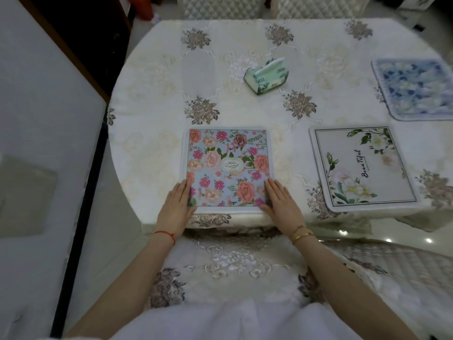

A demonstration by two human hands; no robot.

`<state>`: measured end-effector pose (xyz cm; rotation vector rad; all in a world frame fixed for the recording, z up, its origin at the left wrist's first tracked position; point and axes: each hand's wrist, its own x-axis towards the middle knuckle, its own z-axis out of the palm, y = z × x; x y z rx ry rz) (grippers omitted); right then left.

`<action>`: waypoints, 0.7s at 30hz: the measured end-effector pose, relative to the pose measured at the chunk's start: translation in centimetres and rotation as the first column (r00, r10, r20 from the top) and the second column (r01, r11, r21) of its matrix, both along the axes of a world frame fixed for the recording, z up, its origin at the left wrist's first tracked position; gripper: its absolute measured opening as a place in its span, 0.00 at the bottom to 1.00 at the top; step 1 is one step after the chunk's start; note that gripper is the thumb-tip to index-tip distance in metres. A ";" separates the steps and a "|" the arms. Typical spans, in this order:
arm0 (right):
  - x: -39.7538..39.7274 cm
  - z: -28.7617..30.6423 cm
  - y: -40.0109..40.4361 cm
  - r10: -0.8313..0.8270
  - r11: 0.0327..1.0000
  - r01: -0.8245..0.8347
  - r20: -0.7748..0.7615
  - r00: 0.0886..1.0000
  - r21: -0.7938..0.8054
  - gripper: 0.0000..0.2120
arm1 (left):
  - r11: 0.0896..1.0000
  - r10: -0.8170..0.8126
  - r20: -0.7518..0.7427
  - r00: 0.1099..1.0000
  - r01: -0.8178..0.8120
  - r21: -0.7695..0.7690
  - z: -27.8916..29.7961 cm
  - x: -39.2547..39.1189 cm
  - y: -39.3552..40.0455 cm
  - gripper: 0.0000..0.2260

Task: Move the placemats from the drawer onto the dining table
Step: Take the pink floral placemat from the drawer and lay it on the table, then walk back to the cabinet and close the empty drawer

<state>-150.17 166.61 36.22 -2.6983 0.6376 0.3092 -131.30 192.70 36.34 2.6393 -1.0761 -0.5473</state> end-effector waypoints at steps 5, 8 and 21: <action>-2.2 2.4 0.2 -0.148 0.988 0.145 0.068 0.987 0.042 0.26 | 0.993 0.013 0.030 0.999 -0.009 -0.121 2.2 -0.8 0.6 0.25; -3.6 4.8 1.0 -0.236 0.971 0.226 0.191 0.953 0.074 0.22 | 0.977 -0.026 0.078 0.997 0.042 -0.209 4.2 -1.9 -0.1 0.17; -13.0 10.7 5.1 -0.438 0.892 0.451 0.343 0.831 0.045 0.17 | 0.917 -0.266 0.092 0.960 0.281 -0.284 9.7 -7.7 -4.4 0.14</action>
